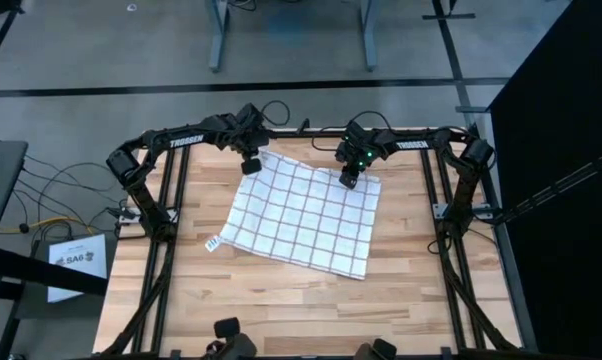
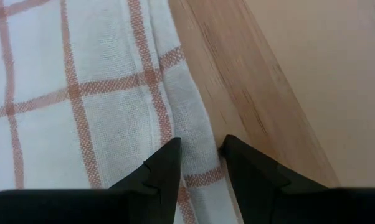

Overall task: Roll towel
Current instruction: Fold the towel

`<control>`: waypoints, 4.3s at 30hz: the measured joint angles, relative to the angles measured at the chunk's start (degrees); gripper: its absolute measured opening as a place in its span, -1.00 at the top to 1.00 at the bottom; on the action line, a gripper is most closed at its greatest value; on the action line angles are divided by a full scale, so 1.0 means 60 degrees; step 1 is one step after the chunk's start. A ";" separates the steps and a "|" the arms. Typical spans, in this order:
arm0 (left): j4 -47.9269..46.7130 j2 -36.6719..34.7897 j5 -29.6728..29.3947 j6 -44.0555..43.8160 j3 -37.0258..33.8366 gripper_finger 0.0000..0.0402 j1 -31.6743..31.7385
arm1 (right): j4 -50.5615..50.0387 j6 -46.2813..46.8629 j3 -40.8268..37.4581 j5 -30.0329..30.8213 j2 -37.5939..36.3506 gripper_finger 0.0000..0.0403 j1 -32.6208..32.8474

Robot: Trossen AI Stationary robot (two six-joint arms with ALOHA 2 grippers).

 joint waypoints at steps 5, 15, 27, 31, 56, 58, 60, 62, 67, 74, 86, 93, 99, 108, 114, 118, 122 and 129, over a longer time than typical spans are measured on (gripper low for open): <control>0.0740 0.0012 -0.0413 -0.0050 -0.0338 1.00 0.0387 | 0.0007 -0.0026 -0.0018 -0.0011 -0.0004 0.42 0.0000; 0.0285 0.0018 -0.0420 -0.0111 0.0098 0.65 0.0459 | 0.0024 -0.0060 -0.0025 -0.0124 -0.0004 0.42 -0.0133; -0.4498 0.0018 0.2325 -0.2418 0.0118 0.38 -0.0046 | -0.2200 0.0165 0.0067 -0.0897 -0.1504 0.42 0.0667; -0.3649 0.0018 0.2317 -0.2507 -0.0827 0.40 -0.0606 | -0.1707 0.0777 -0.0845 -0.0965 -0.1822 0.42 0.1850; -0.1725 -0.0410 0.1312 -0.2759 -0.2759 0.40 -0.0073 | -0.0309 0.2056 -0.2375 -0.0629 -0.1960 0.42 0.3023; -0.1738 -0.0521 0.1285 -0.2865 -0.2776 0.40 0.0055 | -0.0307 0.2020 -0.2375 -0.0629 -0.1960 0.42 0.3013; -0.1662 -0.0609 0.1264 -0.2941 -0.2779 0.40 0.0081 | -0.0267 0.2021 -0.2384 -0.0633 -0.1960 0.42 0.2987; -0.1644 -0.0694 0.1321 -0.3108 -0.2699 0.40 0.0048 | -0.0254 0.2021 -0.2371 -0.0634 -0.1960 0.42 0.2987; -0.1819 -0.0962 0.1471 -0.3159 -0.1806 0.40 -0.0397 | -0.0621 0.1875 -0.1806 -0.0379 -0.2220 0.42 0.3034; -0.0031 -0.0804 0.0782 -0.1746 -0.1333 0.40 -0.0346 | -0.0024 0.2021 -0.1401 -0.0164 -0.2179 0.42 0.2812; 0.0955 0.0713 0.0619 -0.0444 -0.1316 0.40 0.0481 | 0.0091 0.2390 -0.1327 -0.0334 -0.1171 0.42 0.3266; 0.0883 0.0637 0.0594 -0.0528 -0.1311 0.40 0.1257 | 0.0088 0.2389 -0.1610 -0.0627 -0.1181 0.42 0.3103; -0.0186 0.0033 0.0366 -0.1062 -0.0746 0.40 0.0999 | -0.0477 0.2731 -0.1357 -0.0317 -0.1926 0.42 0.3127; -0.3282 -0.0662 0.2146 -0.2728 -0.1078 0.40 -0.0663 | -0.0477 0.3243 -0.2253 -0.0233 -0.2786 0.42 0.3776; -0.1282 -0.0769 0.2008 -0.4403 -0.3239 0.40 -0.1597 | 0.0390 0.2846 -0.2869 -0.0362 -0.2702 0.42 0.3693; -0.0948 -0.1159 0.2034 -0.6246 -0.3938 0.40 -0.2444 | 0.0273 0.1966 -0.2896 -0.0510 -0.2696 0.42 0.3407; -0.1131 -0.1867 0.2217 -0.8257 -0.4192 0.40 -0.3871 | 0.0139 0.1112 -0.2900 -0.0499 -0.2692 0.42 0.3156; -0.0910 -0.2612 0.1027 -1.1817 -0.4358 0.40 -0.6628 | -0.0244 -0.0035 -0.2896 -0.0470 -0.2692 0.42 0.2723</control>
